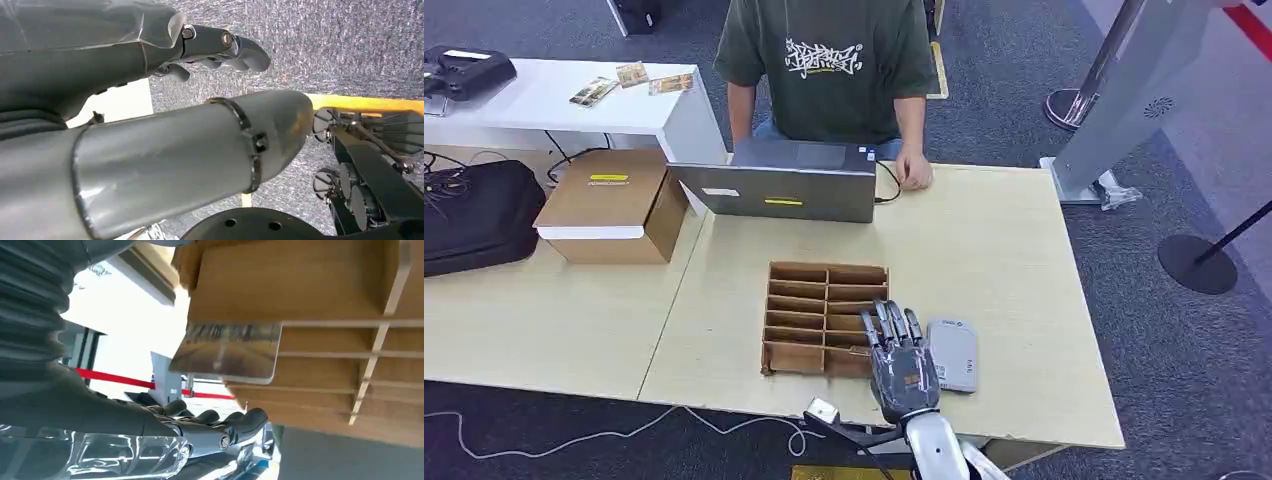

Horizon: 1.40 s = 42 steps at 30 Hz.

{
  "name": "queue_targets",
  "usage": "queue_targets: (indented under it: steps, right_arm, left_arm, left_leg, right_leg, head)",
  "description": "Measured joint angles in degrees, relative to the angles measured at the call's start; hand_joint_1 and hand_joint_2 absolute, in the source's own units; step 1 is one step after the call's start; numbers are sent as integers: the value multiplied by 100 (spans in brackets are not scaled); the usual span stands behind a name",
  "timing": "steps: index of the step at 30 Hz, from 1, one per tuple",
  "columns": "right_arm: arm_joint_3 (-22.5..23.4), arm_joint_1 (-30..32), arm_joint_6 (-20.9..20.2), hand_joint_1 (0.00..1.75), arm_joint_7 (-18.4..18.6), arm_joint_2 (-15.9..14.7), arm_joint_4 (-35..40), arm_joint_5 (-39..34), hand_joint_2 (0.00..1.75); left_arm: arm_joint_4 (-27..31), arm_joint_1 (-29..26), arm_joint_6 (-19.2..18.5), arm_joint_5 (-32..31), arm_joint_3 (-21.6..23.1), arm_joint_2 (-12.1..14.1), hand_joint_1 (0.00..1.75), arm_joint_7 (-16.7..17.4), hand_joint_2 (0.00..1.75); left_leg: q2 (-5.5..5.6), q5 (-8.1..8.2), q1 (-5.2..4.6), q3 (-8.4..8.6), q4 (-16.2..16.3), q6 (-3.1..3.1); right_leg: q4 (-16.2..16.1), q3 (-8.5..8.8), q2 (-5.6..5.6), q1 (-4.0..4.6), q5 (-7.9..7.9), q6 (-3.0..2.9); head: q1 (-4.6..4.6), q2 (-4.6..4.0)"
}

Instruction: Pass the card to the sensor for recognition and then transmit it.

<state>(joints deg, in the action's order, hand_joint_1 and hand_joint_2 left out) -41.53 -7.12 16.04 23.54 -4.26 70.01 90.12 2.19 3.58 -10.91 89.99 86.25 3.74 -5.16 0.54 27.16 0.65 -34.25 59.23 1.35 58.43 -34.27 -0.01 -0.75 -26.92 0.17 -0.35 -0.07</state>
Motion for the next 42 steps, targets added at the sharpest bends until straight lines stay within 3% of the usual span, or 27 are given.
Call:
queue_targets:
  steps: [11,19,27,42]
  right_arm:
    - [-212,-81,-273,0,155,-179,546,2,175]
    - [-205,-19,-275,0,-160,-188,607,0,175]
    - [48,111,-406,0,-636,-5,492,0,175]
    - [179,126,-393,0,-562,170,175,0,175]
  left_arm:
    - [0,-40,-7,0,0,-2,0,-35,0]
    - [0,-46,-35,0,0,-11,0,-37,0]
    - [0,-49,-50,0,0,-17,0,-37,0]
    - [0,-47,-24,0,0,-15,0,17,0]
  left_leg:
    - [0,0,0,1,0,0]
    - [1,0,0,0,0,0]
    - [1,0,0,0,0,0]
    - [1,0,0,0,0,0]
  right_leg:
    - [0,0,-1,0,0,0]
    - [0,0,0,0,0,0]
    - [0,0,-1,0,0,0]
    - [0,0,0,0,0,0]
  head:
    - [0,0]
    - [0,0]
    - [0,0]
    - [0,0]
